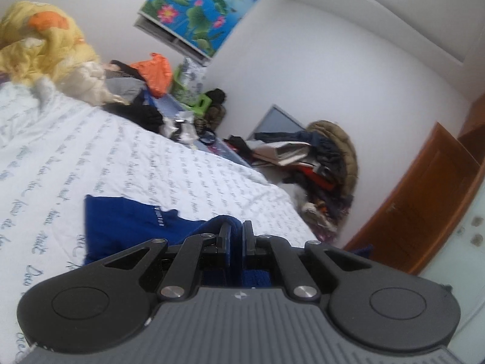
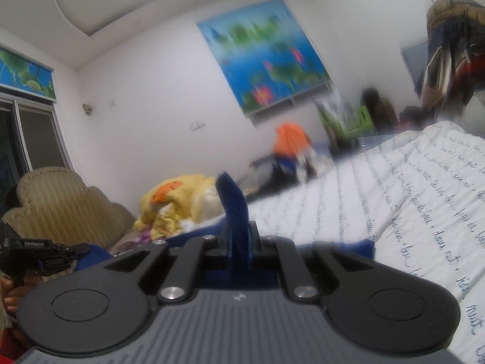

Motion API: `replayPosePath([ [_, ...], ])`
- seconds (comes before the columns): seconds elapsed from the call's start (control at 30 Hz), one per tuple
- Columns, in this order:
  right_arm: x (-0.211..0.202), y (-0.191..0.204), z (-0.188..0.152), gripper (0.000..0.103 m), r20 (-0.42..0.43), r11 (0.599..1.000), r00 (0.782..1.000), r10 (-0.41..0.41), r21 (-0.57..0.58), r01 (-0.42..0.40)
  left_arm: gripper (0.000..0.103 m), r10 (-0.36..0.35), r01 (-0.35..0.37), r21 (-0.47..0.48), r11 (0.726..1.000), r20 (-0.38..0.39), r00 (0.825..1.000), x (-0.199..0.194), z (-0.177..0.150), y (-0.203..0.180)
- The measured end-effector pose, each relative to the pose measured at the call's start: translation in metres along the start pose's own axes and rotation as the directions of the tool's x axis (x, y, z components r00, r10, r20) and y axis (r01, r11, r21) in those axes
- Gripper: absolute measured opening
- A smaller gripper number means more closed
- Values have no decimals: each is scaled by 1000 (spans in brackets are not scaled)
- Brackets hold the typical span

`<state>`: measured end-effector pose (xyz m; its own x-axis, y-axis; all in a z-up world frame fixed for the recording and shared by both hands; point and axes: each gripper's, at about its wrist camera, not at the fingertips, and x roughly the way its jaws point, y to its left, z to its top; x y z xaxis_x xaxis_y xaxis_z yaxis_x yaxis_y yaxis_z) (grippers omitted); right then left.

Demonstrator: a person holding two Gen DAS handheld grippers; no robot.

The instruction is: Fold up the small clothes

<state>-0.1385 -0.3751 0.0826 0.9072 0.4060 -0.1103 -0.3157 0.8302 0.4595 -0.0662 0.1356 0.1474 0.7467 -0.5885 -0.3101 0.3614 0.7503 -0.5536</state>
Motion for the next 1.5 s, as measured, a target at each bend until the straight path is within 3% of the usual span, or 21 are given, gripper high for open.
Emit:
replayPosePath([
  [0.23,69,-39,3,9,-45,997,998,-35,71,38,6,108,-111,-52,992,-56,993,67,26,42],
  [0.47,145,-69,-3,9,-113,988,987,-116,90,126,6,235,-245,-58,968,-151,960,154,37,84],
  [0.7,190,-89,-5,9,-155,972,967,-201,89,217,6,303,-320,-68,945,-183,935,210,48,104],
  [0.8,209,-100,-12,9,-190,963,956,-225,108,248,6,335,-367,-123,922,-222,916,233,48,123],
  [0.97,240,-116,-32,11,-273,940,918,-289,101,326,8,439,-483,-150,863,-251,863,259,42,150],
  [1.0,245,-120,-35,11,-289,936,909,-301,95,340,12,457,-502,-160,850,-248,854,260,42,156],
  [1.03,249,-122,-39,11,-304,934,902,-307,84,347,26,467,-511,-169,843,-243,850,260,43,159],
  [1.13,252,-124,-42,19,-329,923,879,-346,50,382,50,465,-493,-174,852,-181,867,245,44,156],
  [1.17,249,-124,-41,32,-320,922,879,-352,42,385,64,466,-487,-138,862,-161,870,240,45,149],
  [1.2,245,-124,-39,58,-308,922,882,-357,37,386,71,479,-492,-75,867,-140,866,236,46,140],
  [1.27,235,-123,-33,83,-269,914,883,-383,29,406,86,508,-498,108,860,-94,856,233,43,118],
  [1.3,230,-122,-31,82,-249,907,881,-403,19,421,87,516,-490,222,843,-75,854,234,39,104],
  [1.37,223,-122,-25,82,-237,894,867,-438,-9,449,89,521,-448,466,763,-32,853,237,23,78],
  [1.43,216,-118,-22,82,-228,896,871,-436,-23,443,92,515,-401,667,628,30,857,239,-1,53],
  [1.5,212,-111,-22,82,-231,917,891,-390,-13,398,95,489,-342,793,504,64,870,242,-26,36],
])
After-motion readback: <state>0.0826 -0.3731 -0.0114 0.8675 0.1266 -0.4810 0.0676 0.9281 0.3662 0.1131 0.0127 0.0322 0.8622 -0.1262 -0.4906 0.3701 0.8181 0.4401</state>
